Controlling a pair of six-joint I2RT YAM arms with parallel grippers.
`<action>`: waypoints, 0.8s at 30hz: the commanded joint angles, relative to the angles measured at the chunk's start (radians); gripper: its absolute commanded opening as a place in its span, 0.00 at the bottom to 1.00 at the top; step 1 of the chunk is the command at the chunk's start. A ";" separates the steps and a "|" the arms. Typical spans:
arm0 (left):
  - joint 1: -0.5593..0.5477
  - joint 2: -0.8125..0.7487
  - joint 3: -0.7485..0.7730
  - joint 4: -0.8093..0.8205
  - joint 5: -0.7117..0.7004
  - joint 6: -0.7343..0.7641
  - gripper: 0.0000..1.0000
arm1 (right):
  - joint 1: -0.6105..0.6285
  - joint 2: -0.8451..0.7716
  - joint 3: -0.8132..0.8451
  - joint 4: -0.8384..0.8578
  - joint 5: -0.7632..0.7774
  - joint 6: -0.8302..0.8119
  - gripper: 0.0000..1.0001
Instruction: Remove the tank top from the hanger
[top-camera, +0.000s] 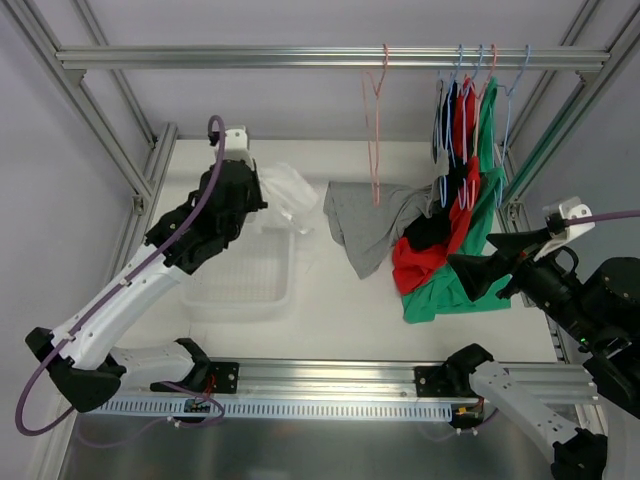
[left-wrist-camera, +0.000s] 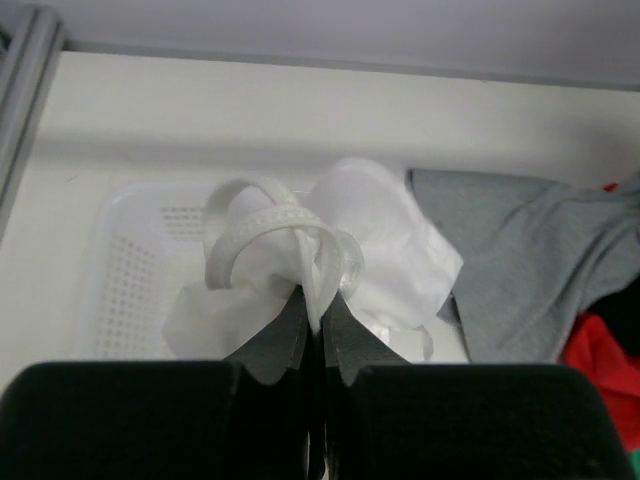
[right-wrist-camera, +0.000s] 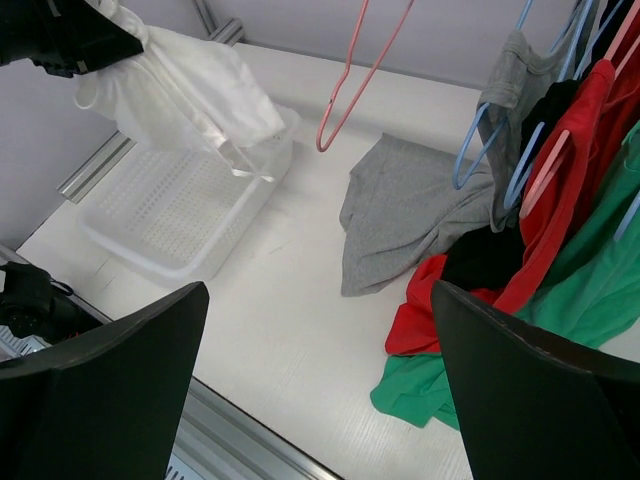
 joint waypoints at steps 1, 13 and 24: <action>0.132 0.005 0.023 -0.056 0.039 -0.016 0.00 | 0.002 0.036 -0.002 0.061 0.039 -0.009 0.99; 0.319 0.163 -0.135 -0.050 0.194 -0.149 0.48 | 0.001 0.244 0.078 0.085 0.165 0.007 0.99; 0.294 -0.117 -0.205 -0.056 0.517 -0.074 0.99 | -0.148 0.686 0.519 -0.084 0.232 -0.120 0.73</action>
